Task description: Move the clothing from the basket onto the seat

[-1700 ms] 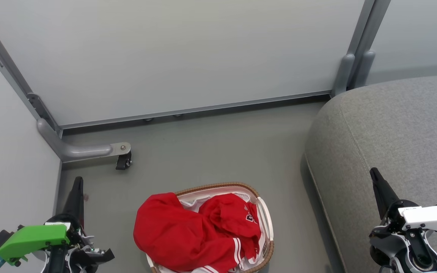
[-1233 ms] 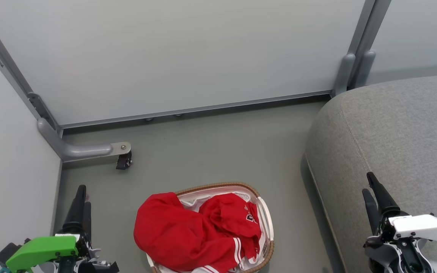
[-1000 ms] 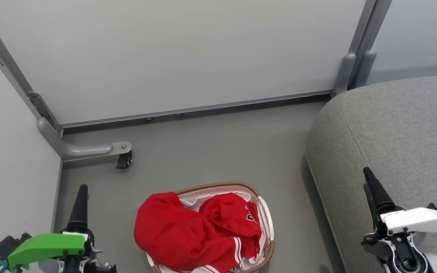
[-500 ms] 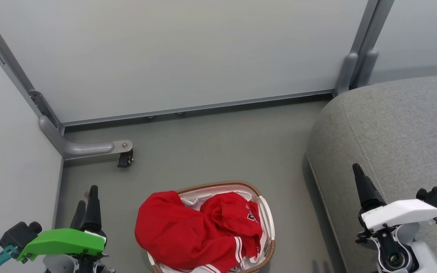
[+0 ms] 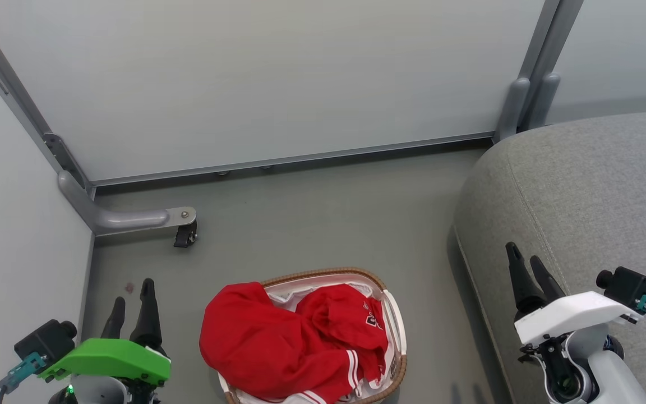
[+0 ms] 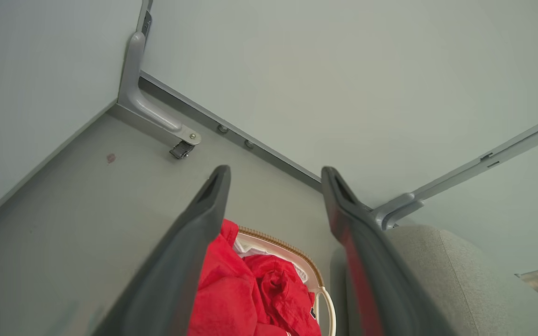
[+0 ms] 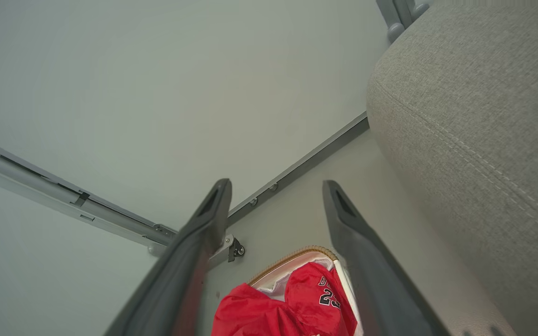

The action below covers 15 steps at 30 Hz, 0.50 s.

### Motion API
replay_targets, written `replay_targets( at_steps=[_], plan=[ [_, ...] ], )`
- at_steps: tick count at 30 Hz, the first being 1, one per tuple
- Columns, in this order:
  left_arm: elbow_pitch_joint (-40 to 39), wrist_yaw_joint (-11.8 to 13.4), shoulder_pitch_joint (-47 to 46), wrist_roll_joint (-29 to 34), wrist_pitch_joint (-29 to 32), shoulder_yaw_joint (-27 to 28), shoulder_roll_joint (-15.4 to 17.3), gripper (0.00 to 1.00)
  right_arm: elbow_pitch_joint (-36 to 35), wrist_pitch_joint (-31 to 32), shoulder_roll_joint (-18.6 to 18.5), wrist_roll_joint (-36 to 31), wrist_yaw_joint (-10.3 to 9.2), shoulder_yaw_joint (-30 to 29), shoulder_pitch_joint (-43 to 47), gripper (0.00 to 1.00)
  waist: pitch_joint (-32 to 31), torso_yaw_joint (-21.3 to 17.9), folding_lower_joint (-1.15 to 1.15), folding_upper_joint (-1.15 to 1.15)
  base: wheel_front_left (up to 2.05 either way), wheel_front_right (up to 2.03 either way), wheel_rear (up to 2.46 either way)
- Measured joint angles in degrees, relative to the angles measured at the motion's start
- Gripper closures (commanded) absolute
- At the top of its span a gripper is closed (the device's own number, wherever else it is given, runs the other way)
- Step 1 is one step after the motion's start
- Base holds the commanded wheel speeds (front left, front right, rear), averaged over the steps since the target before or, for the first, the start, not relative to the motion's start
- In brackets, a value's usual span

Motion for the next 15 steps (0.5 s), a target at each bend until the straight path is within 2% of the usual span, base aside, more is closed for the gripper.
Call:
replay_targets(
  at_steps=[15],
  plan=[
    [-2.9,1.7,-0.5,11.9,-2.5,-4.0,1.9,0.0,0.2,-2.6,0.1,-12.6,0.0,2.6,-1.4,0.0,0.1,0.0,0.0,0.0,0.0,0.0,0.0]
  ],
)
